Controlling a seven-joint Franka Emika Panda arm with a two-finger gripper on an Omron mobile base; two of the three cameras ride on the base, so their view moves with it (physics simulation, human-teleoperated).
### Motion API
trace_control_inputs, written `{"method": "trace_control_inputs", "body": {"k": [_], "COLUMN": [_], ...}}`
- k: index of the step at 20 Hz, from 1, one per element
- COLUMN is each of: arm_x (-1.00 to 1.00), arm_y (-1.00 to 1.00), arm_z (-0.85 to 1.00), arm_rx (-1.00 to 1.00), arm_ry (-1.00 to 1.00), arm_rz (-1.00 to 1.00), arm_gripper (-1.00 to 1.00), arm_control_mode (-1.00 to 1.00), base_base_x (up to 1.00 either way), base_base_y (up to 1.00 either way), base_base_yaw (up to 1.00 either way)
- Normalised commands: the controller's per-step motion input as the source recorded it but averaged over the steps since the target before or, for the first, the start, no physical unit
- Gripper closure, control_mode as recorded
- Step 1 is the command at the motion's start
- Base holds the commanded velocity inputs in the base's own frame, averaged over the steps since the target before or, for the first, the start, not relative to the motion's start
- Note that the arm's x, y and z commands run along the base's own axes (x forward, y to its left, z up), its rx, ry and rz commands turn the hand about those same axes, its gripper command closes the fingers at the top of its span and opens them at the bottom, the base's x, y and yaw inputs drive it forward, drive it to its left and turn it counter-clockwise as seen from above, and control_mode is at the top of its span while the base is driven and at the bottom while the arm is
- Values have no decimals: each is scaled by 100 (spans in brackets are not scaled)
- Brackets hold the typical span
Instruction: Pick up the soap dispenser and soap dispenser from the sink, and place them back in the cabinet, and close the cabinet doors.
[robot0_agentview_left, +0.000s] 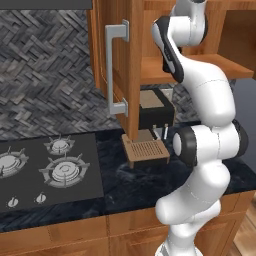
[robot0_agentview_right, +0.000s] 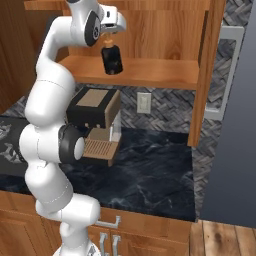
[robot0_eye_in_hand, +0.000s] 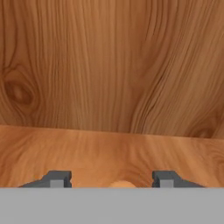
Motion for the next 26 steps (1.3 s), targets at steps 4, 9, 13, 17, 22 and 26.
{"method": "trace_control_inputs", "body": {"k": [4,9,13,17,22,26], "arm_x": [11,12,2,0,-22,-46], "arm_y": [0,0,0,0,0,-5], "arm_z": [-15,-14,-2,0,0,0], "arm_rx": [0,0,0,0,0,0], "arm_ry": [-7,-11,-14,-15,-10,-4], "arm_rz": [0,0,0,0,0,0], "arm_gripper": [-100,-100,-100,-100,-100,-100], "arm_control_mode": [-100,-100,-100,-100,-100,-100], "base_base_x": [0,0,0,0,0,0], "base_base_y": [0,0,0,0,0,0], "base_base_yaw": [0,0,0,0,0,0]}}
